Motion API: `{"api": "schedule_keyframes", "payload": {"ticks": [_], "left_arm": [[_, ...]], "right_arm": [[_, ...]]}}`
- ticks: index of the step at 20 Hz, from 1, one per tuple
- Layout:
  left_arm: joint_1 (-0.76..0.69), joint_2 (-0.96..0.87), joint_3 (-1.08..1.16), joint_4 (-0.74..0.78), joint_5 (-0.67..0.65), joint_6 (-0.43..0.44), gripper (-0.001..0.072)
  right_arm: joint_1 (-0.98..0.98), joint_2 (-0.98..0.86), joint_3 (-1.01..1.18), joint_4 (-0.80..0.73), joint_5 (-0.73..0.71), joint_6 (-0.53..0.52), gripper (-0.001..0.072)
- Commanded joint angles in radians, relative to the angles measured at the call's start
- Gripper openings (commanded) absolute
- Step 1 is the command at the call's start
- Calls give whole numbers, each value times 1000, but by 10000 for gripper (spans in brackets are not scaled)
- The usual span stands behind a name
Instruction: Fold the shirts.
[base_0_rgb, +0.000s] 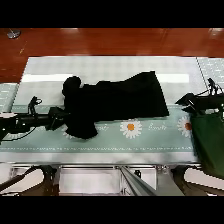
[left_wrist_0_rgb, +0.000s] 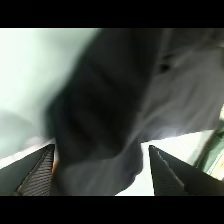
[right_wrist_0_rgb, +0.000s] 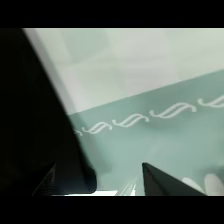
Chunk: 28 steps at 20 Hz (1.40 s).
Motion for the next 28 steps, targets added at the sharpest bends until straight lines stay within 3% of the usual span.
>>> {"api": "schedule_keyframes", "payload": {"ticks": [1, 2, 8, 16, 17, 18, 19, 23, 28], "left_arm": [[-97, -3, -3, -76, 108, 36, 121], [-115, -3, 16, -77, 108, 43, 25], [-128, -3, 74, -79, 92, 43, 25], [-129, -3, 74, -83, 66, 71, 26], [-130, -3, 77, -83, 65, 71, 25], [-131, -3, 94, -83, 55, 71, 25], [-130, 0, 124, -83, 39, 70, 25], [-130, 85, 413, -86, -56, 37, 25], [-130, 272, 912, -30, 1, 6, 24]], "right_arm": [[-7, 10, -38, 20, 23, -1, 620], [-7, 10, -38, 14, 40, -1, 620], [10, -37, -42, -7, 134, 17, 620], [280, -150, 44, 58, -6, 60, 620], [307, -168, 73, 58, -16, 82, 584], [329, -180, 108, 58, -20, 92, 343], [344, -183, 156, 57, -8, 91, 21], [356, -150, 514, 41, 132, 95, 27], [357, -22, 1091, -32, 137, 130, 28]]}}
